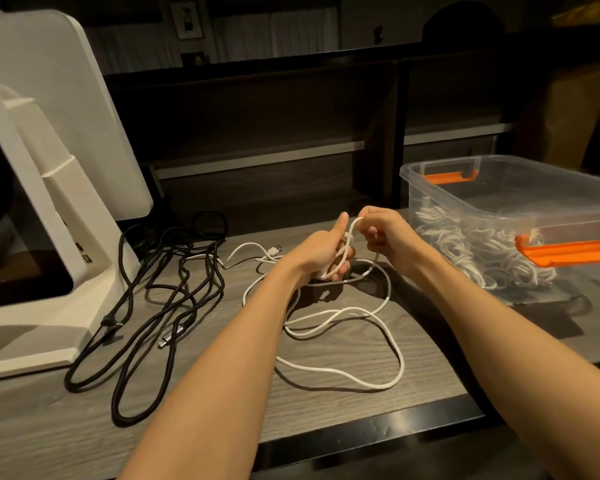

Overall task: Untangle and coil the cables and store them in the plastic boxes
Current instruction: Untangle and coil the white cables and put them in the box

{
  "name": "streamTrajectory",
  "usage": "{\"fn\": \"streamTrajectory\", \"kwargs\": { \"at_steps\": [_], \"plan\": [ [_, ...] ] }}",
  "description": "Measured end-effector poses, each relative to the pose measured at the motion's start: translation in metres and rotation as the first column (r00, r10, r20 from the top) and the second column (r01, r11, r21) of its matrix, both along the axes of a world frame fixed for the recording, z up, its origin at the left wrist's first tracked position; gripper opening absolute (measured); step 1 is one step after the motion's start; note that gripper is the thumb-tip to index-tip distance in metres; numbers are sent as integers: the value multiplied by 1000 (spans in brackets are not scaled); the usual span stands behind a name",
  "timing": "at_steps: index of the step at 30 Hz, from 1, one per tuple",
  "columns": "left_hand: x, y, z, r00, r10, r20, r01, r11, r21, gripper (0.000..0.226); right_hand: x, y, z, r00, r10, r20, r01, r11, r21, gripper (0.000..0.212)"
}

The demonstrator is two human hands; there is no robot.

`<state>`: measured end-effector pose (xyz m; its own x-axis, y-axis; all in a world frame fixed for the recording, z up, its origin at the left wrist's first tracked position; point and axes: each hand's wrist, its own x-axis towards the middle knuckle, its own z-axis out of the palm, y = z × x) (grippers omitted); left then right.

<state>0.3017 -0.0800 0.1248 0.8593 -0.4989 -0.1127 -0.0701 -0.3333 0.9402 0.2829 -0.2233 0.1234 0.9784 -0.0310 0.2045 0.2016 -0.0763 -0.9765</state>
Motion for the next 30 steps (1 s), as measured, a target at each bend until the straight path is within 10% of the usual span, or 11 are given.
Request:
{"fn": "streamTrajectory", "kwargs": {
  "at_steps": [9,14,20,30],
  "plan": [
    [0,1,7,989,-122,-89,119,992,-41,66,5,-4,-9,1000,16,-5,-17,996,-92,21],
    [5,0,1,996,74,44,-68,991,-117,43,6,-8,-10,1000,-25,19,27,985,-173,24],
    [15,3,-8,917,397,30,-357,851,-385,43,6,-10,-9,993,-15,-115,-27,936,-352,15],
    [7,-3,0,909,252,-331,-415,600,-684,43,13,-9,-17,930,-368,13,335,830,-446,15]
  ]
}}
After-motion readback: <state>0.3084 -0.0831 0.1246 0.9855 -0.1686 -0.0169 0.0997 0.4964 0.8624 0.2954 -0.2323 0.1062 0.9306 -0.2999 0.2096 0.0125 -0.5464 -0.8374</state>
